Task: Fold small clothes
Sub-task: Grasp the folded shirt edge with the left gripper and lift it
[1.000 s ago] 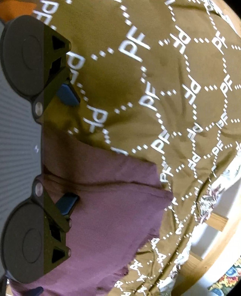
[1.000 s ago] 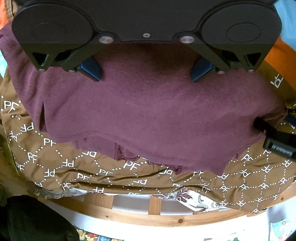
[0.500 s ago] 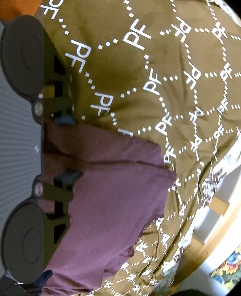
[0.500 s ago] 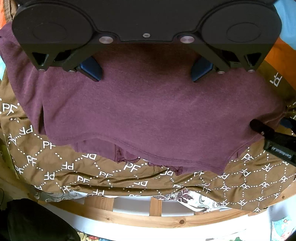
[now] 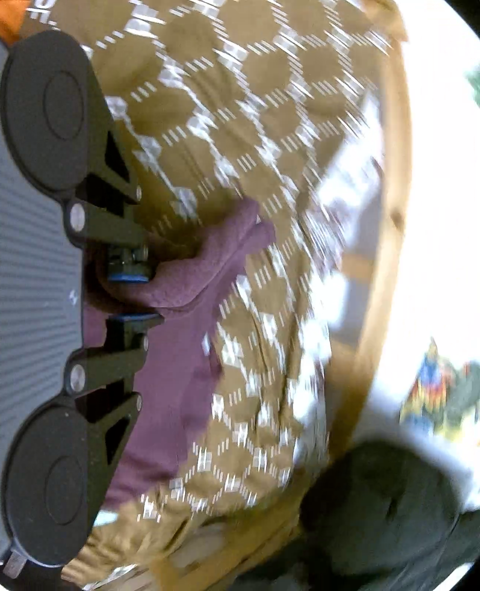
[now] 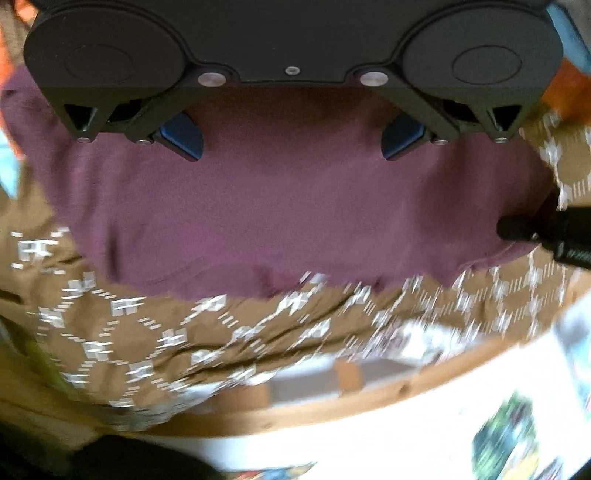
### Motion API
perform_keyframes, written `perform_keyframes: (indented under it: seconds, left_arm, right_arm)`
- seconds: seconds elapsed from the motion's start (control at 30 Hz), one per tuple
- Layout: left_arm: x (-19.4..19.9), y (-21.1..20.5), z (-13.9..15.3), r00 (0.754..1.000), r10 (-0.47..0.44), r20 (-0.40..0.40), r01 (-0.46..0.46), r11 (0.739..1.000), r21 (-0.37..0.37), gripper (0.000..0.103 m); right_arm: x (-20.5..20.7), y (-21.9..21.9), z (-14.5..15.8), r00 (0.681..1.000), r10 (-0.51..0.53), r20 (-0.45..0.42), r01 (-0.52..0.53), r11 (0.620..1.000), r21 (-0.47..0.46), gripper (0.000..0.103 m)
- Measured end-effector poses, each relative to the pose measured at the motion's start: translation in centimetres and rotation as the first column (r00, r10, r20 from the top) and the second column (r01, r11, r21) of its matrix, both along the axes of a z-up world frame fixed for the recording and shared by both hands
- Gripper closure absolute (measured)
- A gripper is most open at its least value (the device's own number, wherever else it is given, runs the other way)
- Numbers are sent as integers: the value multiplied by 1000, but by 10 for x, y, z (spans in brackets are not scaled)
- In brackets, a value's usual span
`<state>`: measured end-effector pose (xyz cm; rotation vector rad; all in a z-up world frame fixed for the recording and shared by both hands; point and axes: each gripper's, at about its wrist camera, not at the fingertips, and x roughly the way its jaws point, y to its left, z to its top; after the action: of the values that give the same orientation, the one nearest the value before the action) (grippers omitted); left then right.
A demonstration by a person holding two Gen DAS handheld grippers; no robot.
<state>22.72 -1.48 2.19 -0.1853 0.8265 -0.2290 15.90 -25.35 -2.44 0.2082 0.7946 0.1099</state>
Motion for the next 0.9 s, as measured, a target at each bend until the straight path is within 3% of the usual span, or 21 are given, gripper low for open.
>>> perform_keyframes:
  seconds: [0.13, 0.23, 0.43, 0.6, 0.63, 0.8, 0.9]
  left_arm:
    - [0, -72, 24, 992, -119, 40, 116, 990, 76, 87]
    - [-6, -118, 23, 978, -203, 39, 198, 975, 105, 87]
    - [-23, -172, -17, 954, -298, -39, 301, 944, 135, 86]
    - [-35, -181, -43, 939, -329, -95, 341, 927, 156, 81]
    - [-37, -181, -43, 939, -332, -93, 343, 927, 150, 78]
    - [-53, -168, -28, 920, -387, -54, 391, 917, 80, 27]
    - [-66, -157, -16, 912, -410, -10, 409, 910, 70, 14]
  right_arm:
    - [-7, -46, 21, 989, -135, 67, 133, 991, 32, 1]
    - [-16, -83, 33, 965, -247, 90, 241, 967, 79, 1]
    - [-28, -151, 37, 914, -401, 53, 375, 890, 259, 1]
    - [-31, -168, 31, 906, -423, 22, 387, 848, 363, 1]
    - [-30, -167, 29, 909, -416, 18, 381, 847, 371, 1]
    - [-25, -158, 28, 929, -370, 15, 335, 857, 392, 1]
    - [-25, -155, 27, 940, -342, 11, 306, 853, 422, 1]
